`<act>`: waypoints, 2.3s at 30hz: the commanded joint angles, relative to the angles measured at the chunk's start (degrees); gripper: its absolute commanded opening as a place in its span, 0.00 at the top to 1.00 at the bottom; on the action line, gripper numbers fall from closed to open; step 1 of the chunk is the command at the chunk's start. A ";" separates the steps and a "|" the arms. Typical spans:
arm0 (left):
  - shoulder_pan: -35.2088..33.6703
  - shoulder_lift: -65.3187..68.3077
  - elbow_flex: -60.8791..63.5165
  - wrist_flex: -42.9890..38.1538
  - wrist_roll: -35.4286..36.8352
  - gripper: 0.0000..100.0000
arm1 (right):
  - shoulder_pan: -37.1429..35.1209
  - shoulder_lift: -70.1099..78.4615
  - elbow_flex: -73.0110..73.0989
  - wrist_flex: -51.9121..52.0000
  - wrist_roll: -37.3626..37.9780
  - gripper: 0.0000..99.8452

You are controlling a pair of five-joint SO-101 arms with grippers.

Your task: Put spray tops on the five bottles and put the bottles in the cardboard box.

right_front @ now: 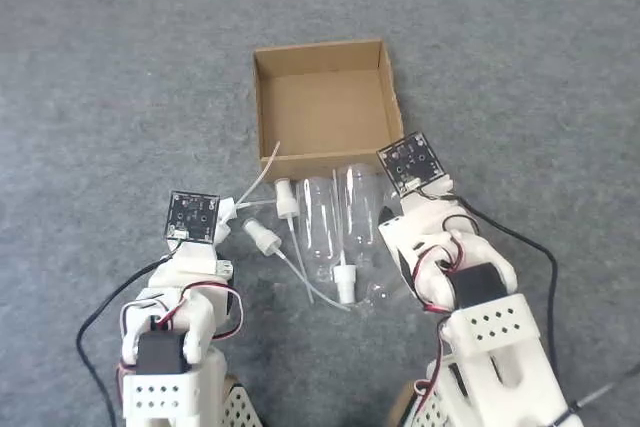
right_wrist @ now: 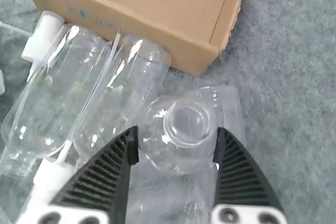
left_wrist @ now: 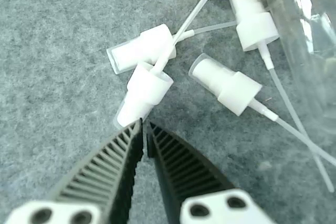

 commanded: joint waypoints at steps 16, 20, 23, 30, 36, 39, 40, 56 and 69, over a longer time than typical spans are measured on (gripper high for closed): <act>0.00 -0.88 -0.31 0.26 -0.26 0.99 | -3.74 -25.45 -1.85 14.81 -0.26 0.89; 0.00 -0.88 -0.31 0.26 -0.26 0.99 | -3.91 -27.82 -1.85 16.75 -0.09 0.89; 0.00 -0.88 -0.31 0.26 -0.26 0.99 | -3.91 -30.81 -1.85 18.68 -0.09 0.89; 0.00 -0.88 -0.31 0.26 -0.26 0.99 | -3.47 -38.37 -0.26 20.53 -0.09 0.89; 0.00 -0.88 -0.31 0.26 -0.26 0.99 | -3.65 -40.75 2.46 19.12 0.00 0.89; 0.09 -0.88 -0.31 0.26 -0.26 0.99 | -3.47 -41.19 2.46 19.12 0.00 0.89; 0.35 -0.88 -0.31 0.26 -0.26 0.99 | -3.47 -41.19 2.46 19.12 0.00 0.89; -0.09 -0.97 -2.15 -0.09 -0.53 0.99 | -3.47 -41.19 3.78 17.98 -0.09 0.89; 6.68 -0.97 -13.85 0.62 -4.66 0.99 | -3.38 -41.19 5.89 15.43 0.00 0.89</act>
